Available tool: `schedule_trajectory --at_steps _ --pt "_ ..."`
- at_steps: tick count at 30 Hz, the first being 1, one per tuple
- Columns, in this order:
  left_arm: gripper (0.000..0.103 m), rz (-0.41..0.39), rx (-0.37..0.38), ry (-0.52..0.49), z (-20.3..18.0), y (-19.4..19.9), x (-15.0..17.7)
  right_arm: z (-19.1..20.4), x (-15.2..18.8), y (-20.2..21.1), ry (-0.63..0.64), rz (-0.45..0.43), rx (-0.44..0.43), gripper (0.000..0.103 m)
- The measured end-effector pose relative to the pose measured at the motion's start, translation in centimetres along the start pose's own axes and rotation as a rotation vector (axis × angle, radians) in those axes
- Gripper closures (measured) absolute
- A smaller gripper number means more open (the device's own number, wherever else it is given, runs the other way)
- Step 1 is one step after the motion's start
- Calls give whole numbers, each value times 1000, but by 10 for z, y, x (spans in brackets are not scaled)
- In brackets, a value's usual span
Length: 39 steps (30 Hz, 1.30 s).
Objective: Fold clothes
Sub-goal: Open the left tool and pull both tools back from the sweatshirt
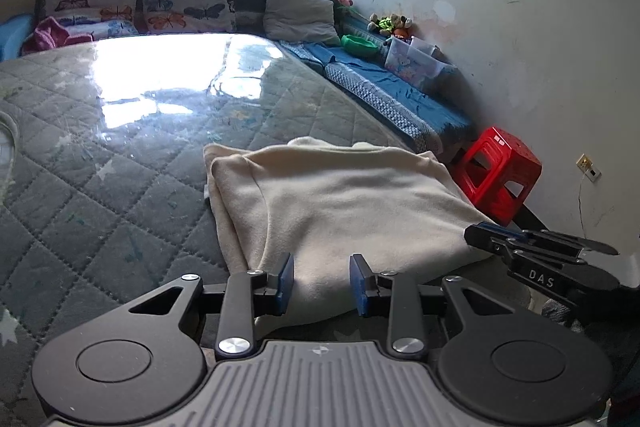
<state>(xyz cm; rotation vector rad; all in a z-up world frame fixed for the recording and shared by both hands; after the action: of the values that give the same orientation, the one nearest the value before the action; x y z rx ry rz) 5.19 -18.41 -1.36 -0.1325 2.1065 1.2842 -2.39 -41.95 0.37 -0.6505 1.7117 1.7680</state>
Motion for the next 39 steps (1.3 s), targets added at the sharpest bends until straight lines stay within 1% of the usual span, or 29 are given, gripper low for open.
schedule_trajectory --at_steps 3,6,10,12,15,18,20,24,27,28,30,34,37,38,39 --pt "70 7 -9 -4 1 -5 3 9 -1 1 13 -5 -20 86" --pt "69 2 -22 -21 -1 -6 4 24 2 -3 47 -1 -42 85" --pt "68 -2 -16 -25 -2 -2 3 39 3 -5 90 0 -37 84" --pt "67 0 -18 -28 -2 -2 4 48 2 -3 101 -9 -62 84" --pt "66 2 -18 -26 -1 -3 6 60 6 -7 121 7 -81 83" --pt "60 1 -17 -26 0 3 7 65 9 -4 135 5 -75 81" --pt "57 0 -22 -27 1 8 8 68 9 1 136 0 -81 76" --pt "49 1 -38 -16 7 13 10 70 12 8 135 4 -78 70" --pt "47 13 -52 -1 14 15 15 71 15 10 129 18 -76 65" --pt "44 16 -57 2 16 16 17 72 17 11 127 22 -75 62" --pt "39 23 -68 8 20 18 21 73 19 12 123 29 -72 61" --pt "33 36 -85 26 27 21 29 75 24 14 116 42 -66 57" --pt "27 35 -109 28 31 24 34 77 28 16 110 53 -62 47" --pt "26 33 -114 30 33 25 35 77 29 17 108 56 -61 47" --pt "22 33 -116 34 34 26 37 78 30 17 111 57 -60 46"
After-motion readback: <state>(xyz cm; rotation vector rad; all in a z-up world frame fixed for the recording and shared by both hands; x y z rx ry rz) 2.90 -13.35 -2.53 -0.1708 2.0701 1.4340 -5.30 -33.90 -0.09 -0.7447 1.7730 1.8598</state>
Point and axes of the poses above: each gripper's, at about its wrist camera, not at the fingertips, and y roughly against the way its jaws point, z to its left, x to its underside, the point moved 7 cm from there along -y, roughly the way its jaws point, and after that the axes turned 11 degrees about z, right-handed, at the moved point
